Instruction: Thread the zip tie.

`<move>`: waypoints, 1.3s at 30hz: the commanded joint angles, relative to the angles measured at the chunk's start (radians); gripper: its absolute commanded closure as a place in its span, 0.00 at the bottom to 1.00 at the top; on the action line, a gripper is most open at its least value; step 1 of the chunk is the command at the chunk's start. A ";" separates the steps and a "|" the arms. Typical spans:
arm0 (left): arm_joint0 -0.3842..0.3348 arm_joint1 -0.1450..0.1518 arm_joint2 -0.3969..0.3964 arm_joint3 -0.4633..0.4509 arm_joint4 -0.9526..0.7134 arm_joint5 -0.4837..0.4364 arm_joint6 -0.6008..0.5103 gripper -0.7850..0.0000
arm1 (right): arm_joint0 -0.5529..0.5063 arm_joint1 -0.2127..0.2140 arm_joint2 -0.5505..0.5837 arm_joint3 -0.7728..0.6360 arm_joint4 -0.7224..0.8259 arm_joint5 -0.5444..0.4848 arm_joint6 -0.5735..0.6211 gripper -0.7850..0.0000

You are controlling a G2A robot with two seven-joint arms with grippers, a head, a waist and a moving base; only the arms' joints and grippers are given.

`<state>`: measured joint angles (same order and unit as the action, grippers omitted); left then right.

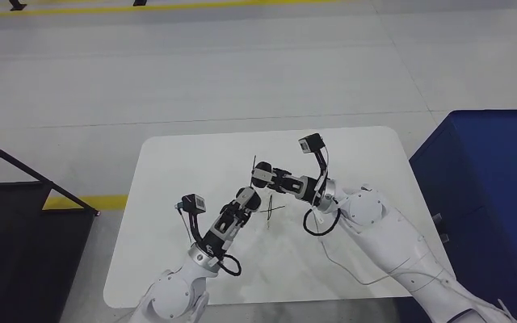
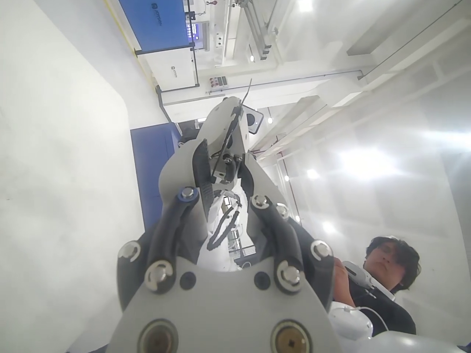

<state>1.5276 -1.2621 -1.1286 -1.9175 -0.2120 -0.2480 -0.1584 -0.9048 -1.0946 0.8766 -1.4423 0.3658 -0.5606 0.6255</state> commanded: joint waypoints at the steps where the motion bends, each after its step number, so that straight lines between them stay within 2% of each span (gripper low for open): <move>1: 0.001 -0.001 0.000 0.002 -0.010 -0.007 0.004 0.91 | -0.002 -0.002 0.002 -0.002 -0.002 0.002 0.001 1.00; 2: 0.001 -0.002 -0.001 0.000 -0.024 -0.012 0.005 1.00 | -0.003 -0.003 0.003 -0.004 -0.004 0.002 0.001 1.00; 11: 0.000 -0.005 -0.008 0.005 -0.016 -0.006 0.003 1.00 | -0.017 -0.012 0.023 -0.011 -0.006 0.005 0.000 1.00; 12: 0.001 -0.006 -0.011 0.005 -0.020 -0.010 0.007 1.00 | -0.020 -0.013 0.026 -0.010 0.010 0.016 -0.001 0.10; 13: 0.002 -0.006 -0.012 0.006 -0.029 -0.012 0.011 1.00 | -0.019 -0.013 0.027 -0.012 0.014 0.021 0.007 0.00; 15: 0.004 -0.009 -0.015 0.005 -0.076 -0.020 0.016 1.00 | -0.019 -0.013 0.027 -0.012 0.014 0.021 0.007 0.00; 20: 0.004 -0.009 -0.015 0.005 -0.076 -0.020 0.016 1.00 | -0.022 -0.013 0.028 -0.013 0.018 0.027 0.004 0.00; 22: -0.002 -0.007 -0.029 -0.005 -0.027 -0.036 0.020 1.00 | -0.028 -0.009 0.062 -0.018 0.070 0.101 -0.002 0.00; 23: -0.003 -0.005 -0.048 -0.010 0.064 -0.065 0.045 1.00 | -0.030 -0.005 0.084 -0.020 0.111 0.153 0.017 0.00; 25: 0.010 -0.002 -0.082 -0.017 0.314 -0.160 0.152 1.00 | -0.021 0.009 0.139 -0.013 0.212 0.337 0.106 0.00; 28: 0.011 -0.002 -0.121 -0.004 0.695 -0.289 0.330 1.00 | -0.028 0.034 0.236 -0.021 0.293 0.518 0.224 0.00; 30: 0.004 -0.003 -0.134 0.022 0.981 -0.312 0.455 1.00 | -0.043 0.050 0.283 -0.045 0.295 0.612 0.282 0.00; 32: -0.006 -0.004 -0.126 0.044 1.221 -0.297 0.585 1.00 | -0.064 0.060 0.314 -0.073 0.315 0.684 0.339 0.00; 33: -0.011 -0.006 -0.118 0.057 1.293 -0.287 0.650 1.00 | -0.070 0.063 0.322 -0.093 0.324 0.709 0.357 0.00; 34: -0.014 -0.007 -0.116 0.060 1.315 -0.282 0.670 1.00 | -0.070 0.063 0.322 -0.093 0.324 0.709 0.357 0.00; 39: -0.014 -0.007 -0.116 0.060 1.315 -0.282 0.670 1.00 | -0.070 0.063 0.322 -0.093 0.324 0.709 0.357 0.00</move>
<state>1.5134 -1.2689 -1.2448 -1.8575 1.1532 -0.5299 0.5228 -0.9750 -1.0320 1.1988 -1.5352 0.6902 0.1488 0.9829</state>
